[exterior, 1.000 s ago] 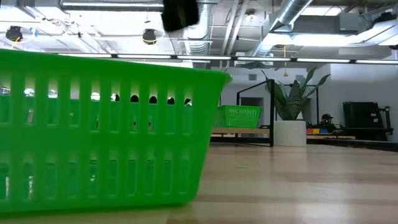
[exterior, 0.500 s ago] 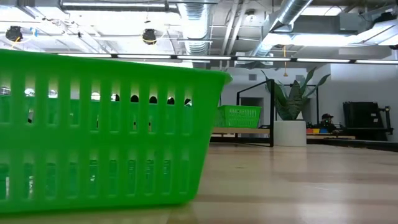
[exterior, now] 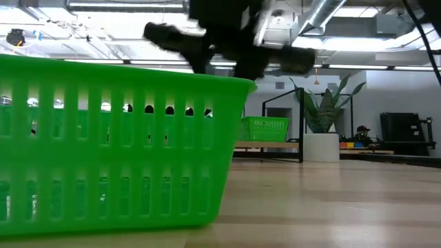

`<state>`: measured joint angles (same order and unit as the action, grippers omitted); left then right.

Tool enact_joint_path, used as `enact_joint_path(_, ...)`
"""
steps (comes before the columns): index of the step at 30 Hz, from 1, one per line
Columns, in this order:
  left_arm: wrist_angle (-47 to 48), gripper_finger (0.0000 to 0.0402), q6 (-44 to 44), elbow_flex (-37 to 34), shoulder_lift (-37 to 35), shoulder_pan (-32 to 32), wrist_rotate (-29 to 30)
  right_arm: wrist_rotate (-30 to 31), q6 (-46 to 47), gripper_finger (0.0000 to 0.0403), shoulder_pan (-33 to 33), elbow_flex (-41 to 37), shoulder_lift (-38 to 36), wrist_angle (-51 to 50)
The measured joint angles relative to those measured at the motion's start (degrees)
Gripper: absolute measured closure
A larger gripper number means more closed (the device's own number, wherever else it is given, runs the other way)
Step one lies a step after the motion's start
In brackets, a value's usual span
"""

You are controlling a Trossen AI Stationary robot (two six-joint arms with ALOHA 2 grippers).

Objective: Stack baskets on shelf by color
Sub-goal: Stack the top green bin on the green bin on the shelf

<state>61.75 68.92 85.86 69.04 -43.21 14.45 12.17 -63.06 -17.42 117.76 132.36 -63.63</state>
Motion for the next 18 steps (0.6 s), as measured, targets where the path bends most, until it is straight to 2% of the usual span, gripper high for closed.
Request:
enact_joint_path(4, 0.66, 0.0195, 1.49, 0.00, 1.59, -1.08, 0.18, 2.94, 1.94, 0.0285, 0.74, 0.06, 0.09, 2.88)
enact_joint_path(7, 0.66, 0.0195, 1.65, 0.00, 3.38, -1.51, -0.14, 2.91, 1.67, 0.0287, 1.44, 0.11, 0.00, 4.77)
enact_joint_path(14, 0.55, 0.0195, 0.88, 0.00, 5.90, -1.54, -0.69, -2.90, 1.03, 0.0287, 2.31, 0.13, 0.43, 3.64)
enact_joint_path(18, 0.53, 0.0195, 0.90, 0.00, 6.09, -1.78, -0.70, -3.09, 0.23, 0.0287, 2.40, 0.06, 2.84, 3.14)
